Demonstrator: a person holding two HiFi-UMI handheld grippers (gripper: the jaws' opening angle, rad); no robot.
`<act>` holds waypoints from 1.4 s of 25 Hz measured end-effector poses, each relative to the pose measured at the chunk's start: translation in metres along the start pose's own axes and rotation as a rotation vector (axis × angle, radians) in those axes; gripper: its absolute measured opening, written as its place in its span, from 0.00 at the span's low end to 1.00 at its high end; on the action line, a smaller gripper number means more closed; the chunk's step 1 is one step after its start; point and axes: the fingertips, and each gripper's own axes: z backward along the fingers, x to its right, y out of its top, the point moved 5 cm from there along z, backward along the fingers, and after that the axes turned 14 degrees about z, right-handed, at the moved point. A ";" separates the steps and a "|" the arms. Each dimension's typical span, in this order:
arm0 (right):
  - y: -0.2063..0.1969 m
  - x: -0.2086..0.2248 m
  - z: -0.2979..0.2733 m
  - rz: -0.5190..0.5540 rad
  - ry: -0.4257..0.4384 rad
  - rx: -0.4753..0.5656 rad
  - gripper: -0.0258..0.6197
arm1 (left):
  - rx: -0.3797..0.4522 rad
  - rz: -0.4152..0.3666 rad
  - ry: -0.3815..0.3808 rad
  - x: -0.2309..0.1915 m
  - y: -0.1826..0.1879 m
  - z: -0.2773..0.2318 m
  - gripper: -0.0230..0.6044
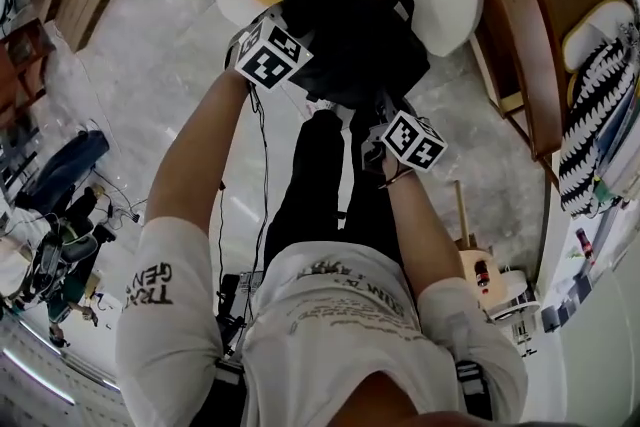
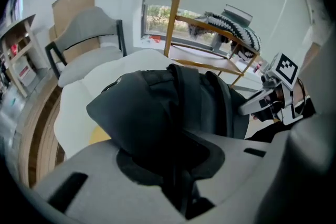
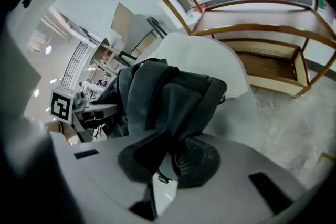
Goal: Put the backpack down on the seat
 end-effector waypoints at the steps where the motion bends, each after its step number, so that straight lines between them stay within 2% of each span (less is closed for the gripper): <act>1: -0.002 0.005 -0.005 -0.026 -0.005 0.005 0.12 | -0.009 -0.035 -0.002 -0.001 0.005 -0.008 0.18; 4: -0.007 0.020 -0.018 -0.078 -0.020 0.016 0.12 | -0.031 -0.104 -0.014 -0.004 0.017 -0.034 0.18; 9: -0.001 0.045 -0.042 -0.084 -0.066 0.048 0.12 | -0.029 -0.131 -0.020 -0.012 0.040 -0.074 0.20; 12: 0.010 0.056 -0.056 -0.089 -0.085 0.068 0.12 | -0.013 -0.149 0.005 -0.021 0.055 -0.092 0.23; 15: 0.019 0.066 -0.068 -0.094 -0.077 0.075 0.12 | -0.034 -0.151 0.062 -0.032 0.063 -0.111 0.28; 18: 0.025 0.068 -0.076 -0.037 -0.065 0.071 0.12 | -0.048 -0.065 0.083 -0.042 0.065 -0.127 0.34; 21: 0.022 0.060 -0.080 -0.020 -0.063 0.071 0.13 | -0.041 0.009 0.115 -0.058 0.062 -0.130 0.45; 22: 0.020 0.059 -0.081 -0.031 -0.073 0.075 0.20 | -0.041 0.035 0.134 -0.064 0.059 -0.129 0.50; 23: 0.019 0.059 -0.082 -0.051 -0.086 0.083 0.36 | -0.043 0.070 0.151 -0.071 0.054 -0.127 0.52; 24: 0.018 0.060 -0.080 -0.069 -0.100 0.095 0.44 | -0.043 0.114 0.163 -0.076 0.049 -0.124 0.56; 25: 0.020 0.059 -0.076 -0.072 -0.110 0.110 0.47 | -0.039 0.161 0.173 -0.081 0.044 -0.119 0.59; 27: 0.028 0.053 -0.064 -0.029 -0.114 0.151 0.47 | -0.018 0.228 0.202 -0.089 0.034 -0.106 0.59; 31: 0.044 0.028 -0.044 0.066 -0.054 0.198 0.47 | 0.006 0.228 0.227 -0.080 0.018 -0.076 0.59; 32: 0.046 0.020 -0.039 0.100 -0.041 0.191 0.46 | 0.025 0.221 0.232 -0.072 0.017 -0.066 0.55; 33: 0.047 0.013 -0.033 0.145 -0.041 0.177 0.37 | 0.059 0.215 0.248 -0.064 0.018 -0.053 0.33; 34: 0.048 0.006 -0.028 0.195 -0.048 0.160 0.11 | 0.102 0.214 0.268 -0.056 0.020 -0.039 0.07; 35: 0.049 -0.001 -0.023 0.245 -0.053 0.145 0.09 | 0.143 0.224 0.279 -0.049 0.021 -0.026 0.07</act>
